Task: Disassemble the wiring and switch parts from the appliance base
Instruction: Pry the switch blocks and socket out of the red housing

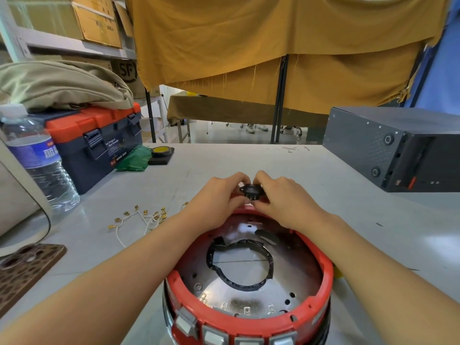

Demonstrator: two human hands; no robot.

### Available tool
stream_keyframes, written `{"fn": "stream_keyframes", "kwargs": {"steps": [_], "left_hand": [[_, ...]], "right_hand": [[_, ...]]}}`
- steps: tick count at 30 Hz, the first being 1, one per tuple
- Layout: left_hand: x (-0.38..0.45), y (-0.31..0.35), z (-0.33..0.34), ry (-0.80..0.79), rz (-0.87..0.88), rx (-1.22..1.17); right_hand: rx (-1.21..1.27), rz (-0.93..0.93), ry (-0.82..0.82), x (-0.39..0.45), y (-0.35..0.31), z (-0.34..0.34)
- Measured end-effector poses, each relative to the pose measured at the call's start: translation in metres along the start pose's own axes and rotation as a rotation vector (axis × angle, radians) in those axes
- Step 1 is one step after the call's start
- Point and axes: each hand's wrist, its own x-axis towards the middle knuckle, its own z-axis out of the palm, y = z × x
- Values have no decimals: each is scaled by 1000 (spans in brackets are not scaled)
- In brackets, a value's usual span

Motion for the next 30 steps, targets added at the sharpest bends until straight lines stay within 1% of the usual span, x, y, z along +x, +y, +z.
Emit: {"fn": "stream_keyframes", "kwargs": {"steps": [3, 7, 12, 15, 18, 22, 26, 30], "left_hand": [[-1, 0, -1, 8, -28, -72], [-1, 1, -3, 22, -62, -155], [0, 0, -4, 76, -104, -268], [2, -2, -6, 115, -148, -350], [3, -4, -8, 149, -189, -380], [1, -6, -15, 166, -195, -379], [-5, -15, -30, 181, -225, -359], [-22, -34, -55, 222, -306, -329]], "right_hand": [[12, -11, 16, -2, 0, 0], [15, -43, 76, -3, 0, -1], [4, -59, 82, -2, -1, -1], [59, -51, 95, -3, 0, -1], [92, -42, 18, -3, 0, 1], [5, -73, -85, -1, 1, 4], [-54, -71, -107, 0, 2, 5], [-95, -73, -117, 0, 2, 3]]}}
